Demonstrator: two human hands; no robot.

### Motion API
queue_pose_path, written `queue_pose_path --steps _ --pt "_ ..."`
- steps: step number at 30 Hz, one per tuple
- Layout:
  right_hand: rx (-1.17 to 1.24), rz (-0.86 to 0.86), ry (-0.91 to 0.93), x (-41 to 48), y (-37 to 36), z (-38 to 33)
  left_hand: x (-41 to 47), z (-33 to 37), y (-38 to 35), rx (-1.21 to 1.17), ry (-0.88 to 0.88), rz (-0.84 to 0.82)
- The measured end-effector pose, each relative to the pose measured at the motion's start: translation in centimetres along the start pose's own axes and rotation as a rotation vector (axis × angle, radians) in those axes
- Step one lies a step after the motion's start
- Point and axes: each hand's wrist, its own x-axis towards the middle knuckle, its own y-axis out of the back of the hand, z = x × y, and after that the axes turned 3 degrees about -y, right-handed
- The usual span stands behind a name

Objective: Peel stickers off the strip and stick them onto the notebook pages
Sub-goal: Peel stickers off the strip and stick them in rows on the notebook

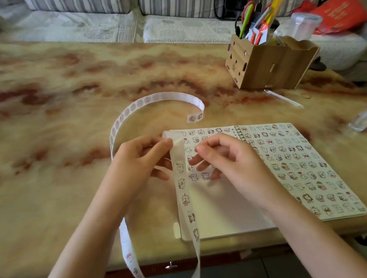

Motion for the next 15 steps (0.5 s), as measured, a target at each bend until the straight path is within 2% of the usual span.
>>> queue_pose_path --steps 7,15 --pt "0.162 0.030 0.059 -0.2 -1.9 0.0 -0.1 0.1 -0.2 -0.026 -0.037 0.011" --pt "0.078 0.098 0.141 0.0 -1.7 0.4 -0.6 0.6 -0.3 -0.036 0.029 -0.121"
